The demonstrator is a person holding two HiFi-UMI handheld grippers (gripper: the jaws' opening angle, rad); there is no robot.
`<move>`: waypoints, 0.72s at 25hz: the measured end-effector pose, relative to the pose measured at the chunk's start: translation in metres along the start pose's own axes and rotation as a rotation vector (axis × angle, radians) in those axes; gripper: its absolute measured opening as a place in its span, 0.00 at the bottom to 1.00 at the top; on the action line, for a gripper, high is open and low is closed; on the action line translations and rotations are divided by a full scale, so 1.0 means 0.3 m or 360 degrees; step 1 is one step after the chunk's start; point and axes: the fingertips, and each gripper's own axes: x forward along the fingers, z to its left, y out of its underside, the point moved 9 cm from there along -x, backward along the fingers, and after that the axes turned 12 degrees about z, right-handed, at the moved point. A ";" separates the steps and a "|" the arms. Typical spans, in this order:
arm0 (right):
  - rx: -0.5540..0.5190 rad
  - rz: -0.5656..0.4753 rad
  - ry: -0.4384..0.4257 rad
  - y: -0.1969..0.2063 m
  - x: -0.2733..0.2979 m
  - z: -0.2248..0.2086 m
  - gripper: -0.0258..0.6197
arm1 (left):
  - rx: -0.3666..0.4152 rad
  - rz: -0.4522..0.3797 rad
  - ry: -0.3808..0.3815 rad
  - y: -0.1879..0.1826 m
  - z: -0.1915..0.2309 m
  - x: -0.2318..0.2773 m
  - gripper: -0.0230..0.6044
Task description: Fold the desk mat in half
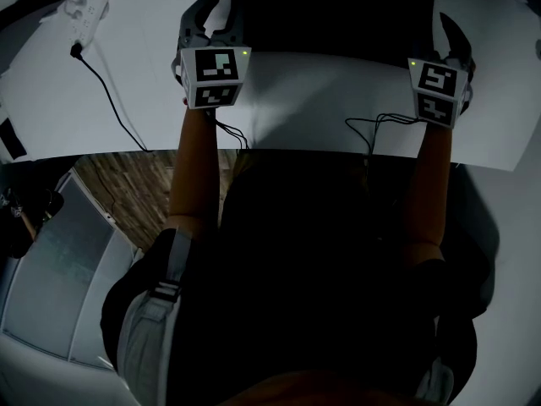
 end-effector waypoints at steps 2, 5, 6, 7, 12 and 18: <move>0.0012 0.0014 -0.0053 0.042 -0.020 0.025 0.42 | 0.0011 -0.0002 0.0001 0.014 -0.012 -0.028 0.23; 0.0004 0.0036 -0.0068 0.074 -0.054 0.063 0.42 | -0.0016 -0.0028 0.0028 0.031 -0.044 -0.058 0.23; 0.0003 0.0042 -0.0059 0.075 -0.069 0.075 0.42 | -0.0019 -0.0034 0.0042 0.034 -0.058 -0.071 0.23; 0.0000 0.0053 -0.0052 0.076 -0.082 0.089 0.42 | -0.0011 -0.0039 0.0050 0.041 -0.074 -0.081 0.23; 0.0024 0.0052 -0.0108 0.133 -0.066 0.148 0.42 | 0.0003 0.0026 0.0143 0.094 -0.184 -0.070 0.24; 0.0031 0.0055 -0.0125 0.173 -0.063 0.177 0.42 | 0.0004 0.0127 0.0210 0.138 -0.246 -0.030 0.21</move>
